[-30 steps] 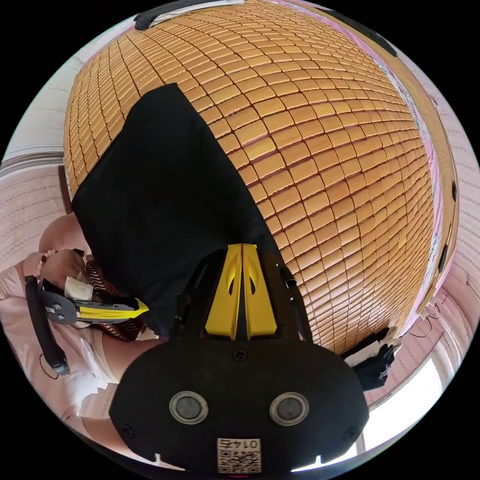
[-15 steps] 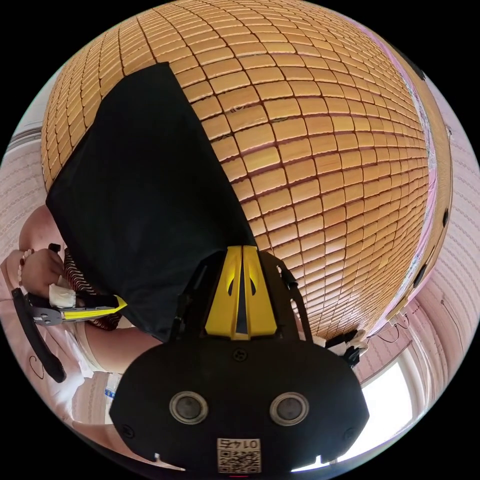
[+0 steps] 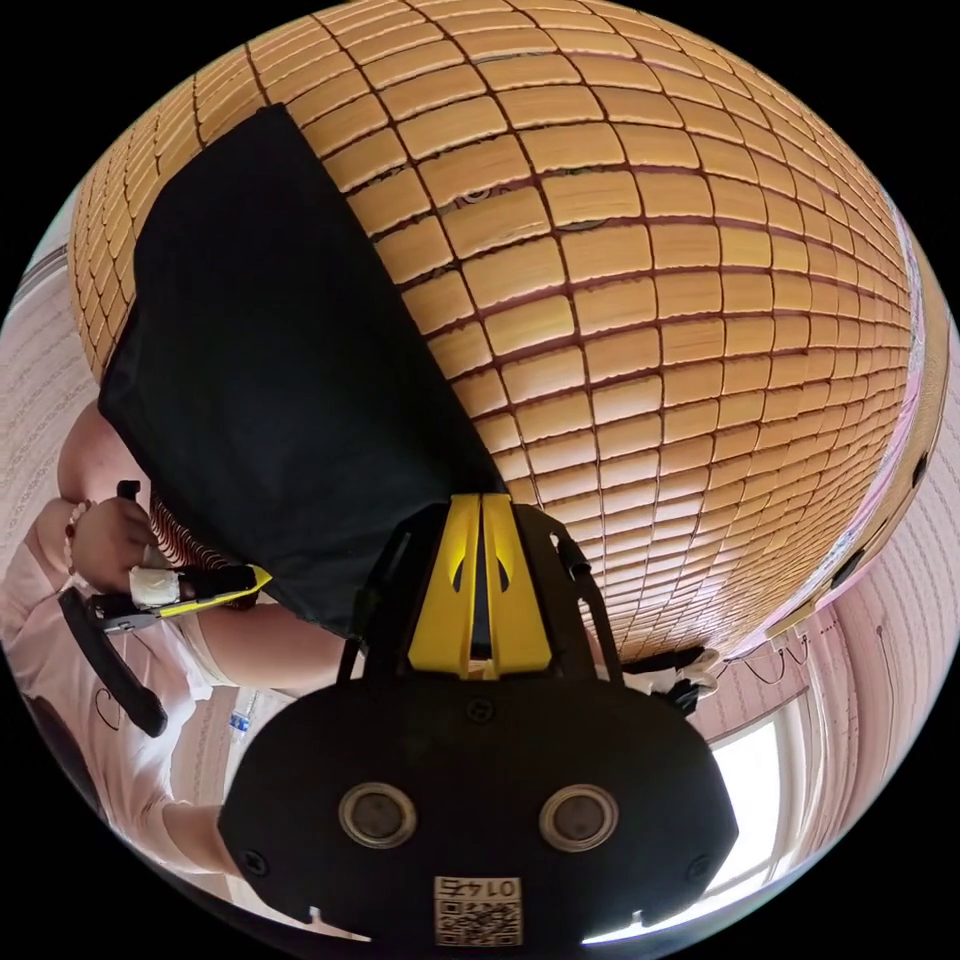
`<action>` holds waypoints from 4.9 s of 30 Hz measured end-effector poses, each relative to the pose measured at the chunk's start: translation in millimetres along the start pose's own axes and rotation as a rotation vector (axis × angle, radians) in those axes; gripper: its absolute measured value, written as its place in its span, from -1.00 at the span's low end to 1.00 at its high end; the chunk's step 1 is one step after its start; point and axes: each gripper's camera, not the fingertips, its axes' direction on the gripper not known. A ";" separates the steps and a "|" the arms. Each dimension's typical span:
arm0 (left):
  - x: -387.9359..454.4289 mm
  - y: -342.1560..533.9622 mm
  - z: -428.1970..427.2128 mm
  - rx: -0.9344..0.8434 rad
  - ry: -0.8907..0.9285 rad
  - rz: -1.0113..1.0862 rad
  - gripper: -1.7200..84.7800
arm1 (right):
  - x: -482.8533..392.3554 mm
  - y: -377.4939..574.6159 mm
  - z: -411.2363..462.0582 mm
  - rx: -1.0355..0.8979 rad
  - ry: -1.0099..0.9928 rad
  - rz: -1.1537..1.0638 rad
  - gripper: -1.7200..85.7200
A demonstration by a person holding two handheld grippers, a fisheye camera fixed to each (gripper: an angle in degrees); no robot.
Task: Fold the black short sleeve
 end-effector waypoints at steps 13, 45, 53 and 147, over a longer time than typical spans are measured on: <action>-11.0 12.5 -42.0 0.364 0.024 -0.092 -0.85 | 12.2 306.3 96.6 0.766 -0.310 0.418 -0.95; 69.4 -44.3 17.1 0.287 0.060 -0.061 -0.76 | -112.1 651.0 402.4 1.196 -0.960 0.640 -0.94; 87.8 -32.0 2.8 0.278 0.034 -0.009 -0.98 | -90.6 698.4 490.8 1.163 -0.971 1.020 -0.70; -7.5 -179.1 -210.0 0.383 -0.083 -0.305 -0.97 | -297.8 749.8 149.6 1.395 0.071 0.659 -0.88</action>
